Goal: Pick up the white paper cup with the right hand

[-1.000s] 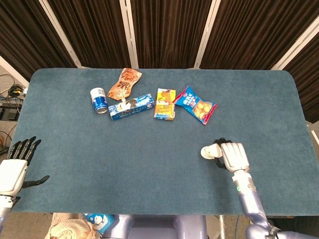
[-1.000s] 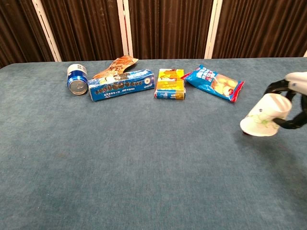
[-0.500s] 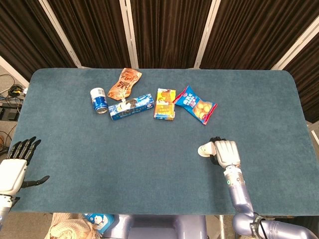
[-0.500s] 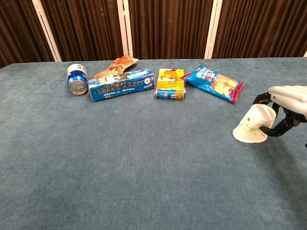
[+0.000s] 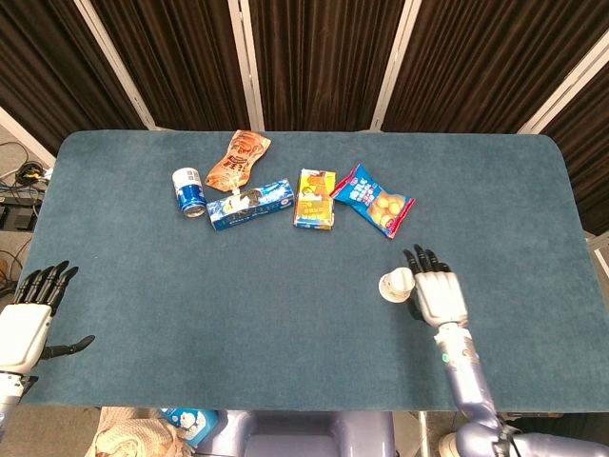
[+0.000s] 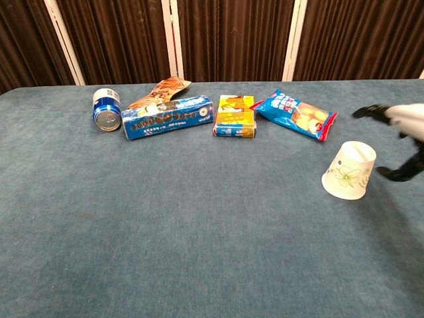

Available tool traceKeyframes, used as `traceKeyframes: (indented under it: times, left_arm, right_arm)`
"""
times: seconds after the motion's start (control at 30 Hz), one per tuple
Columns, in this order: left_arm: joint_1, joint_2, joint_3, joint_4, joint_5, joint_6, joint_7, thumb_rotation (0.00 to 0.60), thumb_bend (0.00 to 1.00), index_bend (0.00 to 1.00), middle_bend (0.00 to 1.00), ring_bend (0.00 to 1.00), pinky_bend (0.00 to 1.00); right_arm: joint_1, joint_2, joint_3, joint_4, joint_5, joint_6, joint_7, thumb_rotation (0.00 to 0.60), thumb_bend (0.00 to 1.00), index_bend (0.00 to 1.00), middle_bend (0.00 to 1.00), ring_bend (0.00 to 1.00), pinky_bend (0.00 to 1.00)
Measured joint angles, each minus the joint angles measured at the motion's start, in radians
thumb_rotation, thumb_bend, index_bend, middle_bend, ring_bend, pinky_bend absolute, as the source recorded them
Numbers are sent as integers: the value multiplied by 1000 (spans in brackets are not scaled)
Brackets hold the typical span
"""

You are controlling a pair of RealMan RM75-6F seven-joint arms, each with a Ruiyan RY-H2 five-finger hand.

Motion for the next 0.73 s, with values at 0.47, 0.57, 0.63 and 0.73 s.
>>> traceKeyframes:
  times: [0.47,0.57,0.63,0.73]
  left_arm:
    - [10,-22,1,23,31,39,3,600,15,0,0,0,25]
    - [11,-26,2,30,39,47,11,600,15,0,0,0,24]
    - [12,-30,2,35,45,54,16,600,15,0,0,0,18]
    - [13,-34,1,39,51,59,18,600,15,0,0,0,1]
  right_arm:
    - [-235,303,-218,-135,-394,176,229,600,393,0,0,0,61]
    - [-314,338,-272,-95,-520,258,325,600,392,0,0,0,50]
    - [-369,355,-301,-57,-569,311,396,600,393,0,0,0,50]
    - [-429,375,-321,-2,-590,355,474,600,393,0,0,0,49]
